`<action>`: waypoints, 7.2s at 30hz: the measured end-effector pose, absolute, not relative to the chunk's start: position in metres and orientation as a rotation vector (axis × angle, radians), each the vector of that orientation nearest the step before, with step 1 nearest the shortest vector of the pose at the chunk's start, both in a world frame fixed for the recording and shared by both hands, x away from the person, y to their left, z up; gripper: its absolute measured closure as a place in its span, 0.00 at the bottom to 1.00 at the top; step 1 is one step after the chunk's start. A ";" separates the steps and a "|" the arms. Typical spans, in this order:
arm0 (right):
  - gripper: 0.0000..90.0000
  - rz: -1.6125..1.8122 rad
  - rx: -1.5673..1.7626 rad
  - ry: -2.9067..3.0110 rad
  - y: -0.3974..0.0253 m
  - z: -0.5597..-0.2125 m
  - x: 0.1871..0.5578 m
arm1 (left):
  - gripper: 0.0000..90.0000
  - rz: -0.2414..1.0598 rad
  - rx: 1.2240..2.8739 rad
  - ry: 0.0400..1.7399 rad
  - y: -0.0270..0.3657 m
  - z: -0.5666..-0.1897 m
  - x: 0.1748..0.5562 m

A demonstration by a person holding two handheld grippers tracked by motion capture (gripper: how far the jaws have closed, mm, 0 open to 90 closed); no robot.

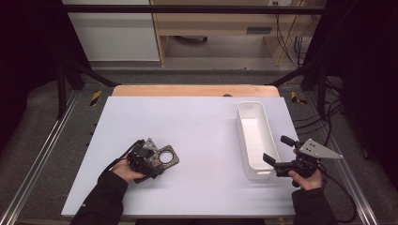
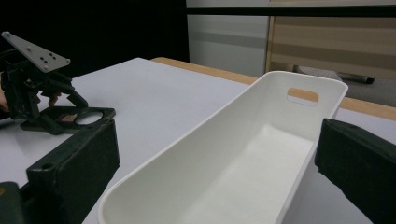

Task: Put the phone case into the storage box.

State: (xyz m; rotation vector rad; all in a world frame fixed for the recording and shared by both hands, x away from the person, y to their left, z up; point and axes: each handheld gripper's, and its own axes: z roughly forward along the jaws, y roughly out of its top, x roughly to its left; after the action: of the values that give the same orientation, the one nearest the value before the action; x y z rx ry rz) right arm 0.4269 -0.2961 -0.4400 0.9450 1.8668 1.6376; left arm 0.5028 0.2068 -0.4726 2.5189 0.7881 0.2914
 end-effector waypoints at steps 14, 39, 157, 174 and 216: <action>0.00 1.641 0.945 1.868 -0.296 -0.440 0.427 | 0.13 0.281 2.518 0.756 0.209 -0.472 0.503; 0.00 1.653 0.938 1.866 -0.296 -0.439 0.426 | 0.13 0.323 2.449 0.740 0.208 -0.451 0.494; 0.01 1.357 0.355 2.269 -0.193 -0.402 0.407 | 0.13 0.407 2.442 0.166 0.120 -0.388 0.432; 0.02 1.278 0.207 2.328 -0.174 -0.397 0.405 | 0.13 0.429 2.426 0.081 0.108 -0.381 0.423; 0.01 1.295 0.029 2.401 -0.148 -0.409 0.406 | 0.13 0.378 2.420 -0.058 0.087 -0.383 0.414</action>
State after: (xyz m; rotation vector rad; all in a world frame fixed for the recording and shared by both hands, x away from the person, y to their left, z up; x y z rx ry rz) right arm 0.4059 -0.1484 -0.4093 0.0289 2.4010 1.2948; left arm 0.4142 0.0872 -0.3830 2.4200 -0.0576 0.3775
